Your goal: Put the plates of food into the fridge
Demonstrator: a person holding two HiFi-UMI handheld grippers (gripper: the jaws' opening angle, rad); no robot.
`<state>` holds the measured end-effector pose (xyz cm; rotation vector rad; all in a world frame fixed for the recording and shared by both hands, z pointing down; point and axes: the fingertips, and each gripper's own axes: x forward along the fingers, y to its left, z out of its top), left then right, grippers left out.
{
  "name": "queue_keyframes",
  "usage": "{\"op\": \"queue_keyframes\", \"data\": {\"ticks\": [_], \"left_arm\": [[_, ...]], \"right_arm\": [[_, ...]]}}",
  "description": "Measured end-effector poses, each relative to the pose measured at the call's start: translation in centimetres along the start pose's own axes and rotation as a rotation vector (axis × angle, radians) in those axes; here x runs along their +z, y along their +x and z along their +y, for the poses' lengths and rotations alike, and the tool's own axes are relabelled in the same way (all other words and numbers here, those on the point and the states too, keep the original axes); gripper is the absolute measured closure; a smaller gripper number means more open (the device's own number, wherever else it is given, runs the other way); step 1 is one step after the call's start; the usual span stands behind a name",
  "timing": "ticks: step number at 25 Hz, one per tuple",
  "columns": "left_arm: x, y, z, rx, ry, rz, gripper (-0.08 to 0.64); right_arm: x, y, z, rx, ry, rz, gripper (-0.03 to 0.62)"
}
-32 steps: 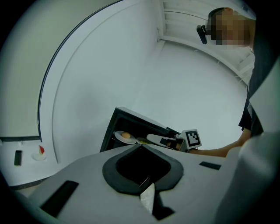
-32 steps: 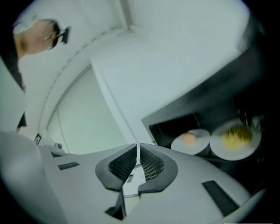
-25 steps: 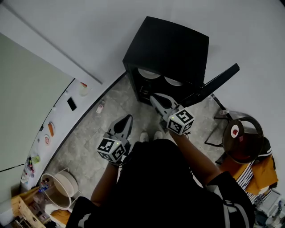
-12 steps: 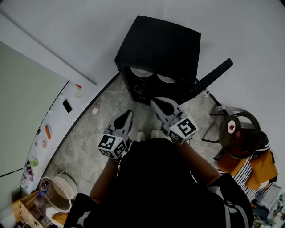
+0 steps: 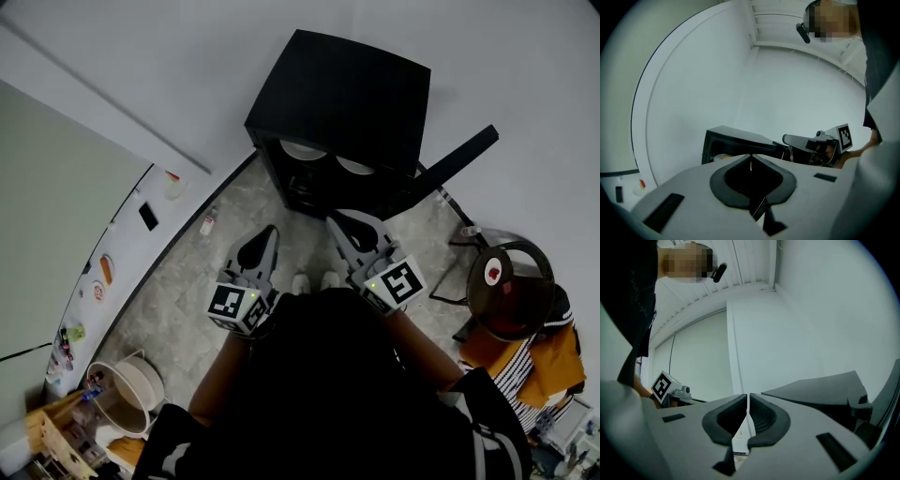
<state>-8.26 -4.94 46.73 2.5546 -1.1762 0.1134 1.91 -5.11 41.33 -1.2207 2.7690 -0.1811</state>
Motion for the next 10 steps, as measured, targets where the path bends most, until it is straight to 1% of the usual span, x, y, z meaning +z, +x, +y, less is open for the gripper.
{"op": "queue_keyframes", "data": {"ticks": [2, 4, 10], "left_arm": [[0.4, 0.0, 0.1, 0.023, 0.012, -0.009, 0.535], [0.7, 0.0, 0.0, 0.033, 0.009, -0.008, 0.537], [0.2, 0.3, -0.6, 0.02, 0.015, 0.007, 0.535]], "right_arm": [[0.4, 0.0, 0.0, -0.011, 0.013, -0.006, 0.555], [0.6, 0.0, 0.0, -0.005, 0.027, -0.013, 0.555], [-0.6, -0.7, 0.3, 0.027, -0.035, 0.037, 0.555]]}}
